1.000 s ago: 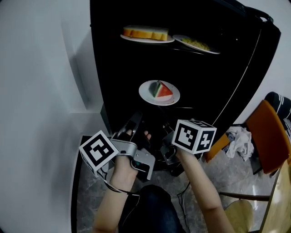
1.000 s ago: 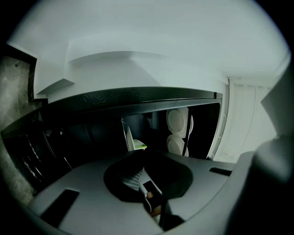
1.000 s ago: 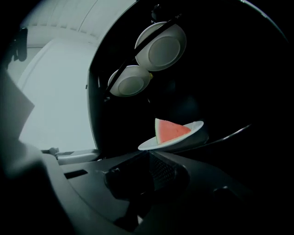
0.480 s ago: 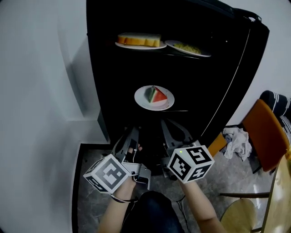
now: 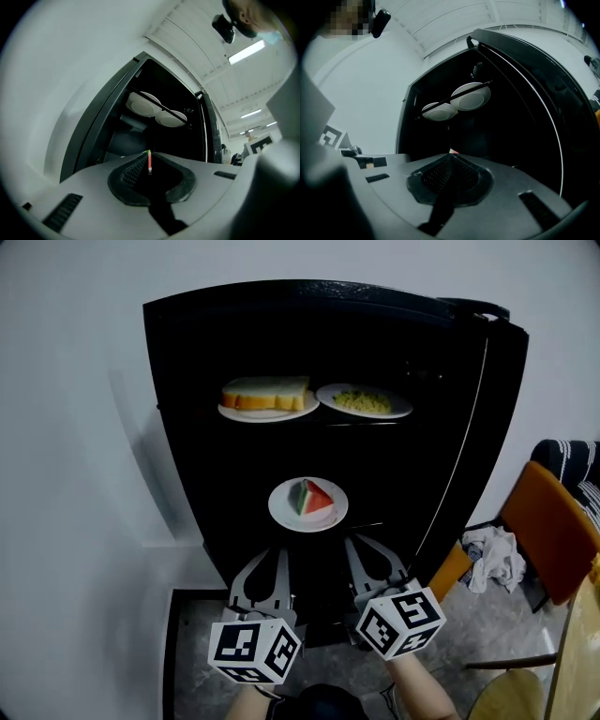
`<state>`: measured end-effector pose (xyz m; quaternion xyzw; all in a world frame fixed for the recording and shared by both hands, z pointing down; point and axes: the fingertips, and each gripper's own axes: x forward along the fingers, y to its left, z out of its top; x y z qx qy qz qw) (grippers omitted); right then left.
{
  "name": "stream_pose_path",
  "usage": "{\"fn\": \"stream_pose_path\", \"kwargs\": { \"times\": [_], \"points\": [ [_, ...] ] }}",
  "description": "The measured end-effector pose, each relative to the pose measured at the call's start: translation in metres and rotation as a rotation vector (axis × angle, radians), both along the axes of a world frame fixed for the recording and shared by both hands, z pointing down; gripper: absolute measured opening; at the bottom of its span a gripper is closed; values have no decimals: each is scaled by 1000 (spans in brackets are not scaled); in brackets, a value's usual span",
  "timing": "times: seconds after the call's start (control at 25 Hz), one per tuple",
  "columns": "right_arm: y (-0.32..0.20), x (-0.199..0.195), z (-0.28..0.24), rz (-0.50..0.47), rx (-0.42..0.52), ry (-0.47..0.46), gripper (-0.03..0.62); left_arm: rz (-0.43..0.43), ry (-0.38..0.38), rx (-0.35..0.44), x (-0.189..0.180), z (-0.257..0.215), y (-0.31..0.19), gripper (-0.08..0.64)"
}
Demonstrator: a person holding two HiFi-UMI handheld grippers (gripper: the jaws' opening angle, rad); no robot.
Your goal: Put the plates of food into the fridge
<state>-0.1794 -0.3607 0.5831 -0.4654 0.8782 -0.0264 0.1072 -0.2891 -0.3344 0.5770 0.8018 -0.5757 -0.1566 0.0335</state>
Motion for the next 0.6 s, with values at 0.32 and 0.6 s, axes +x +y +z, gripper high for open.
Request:
{"fn": "stream_pose_path", "kwargs": {
  "times": [0.32, 0.6],
  "points": [
    [-8, -7, -75, 29, 0, 40, 12, -37, -142, -35, 11, -71, -16, 23],
    [18, -31, -147, -13, -55, 35, 12, -18, -165, -89, 4, -142, 3, 22]
  ]
}}
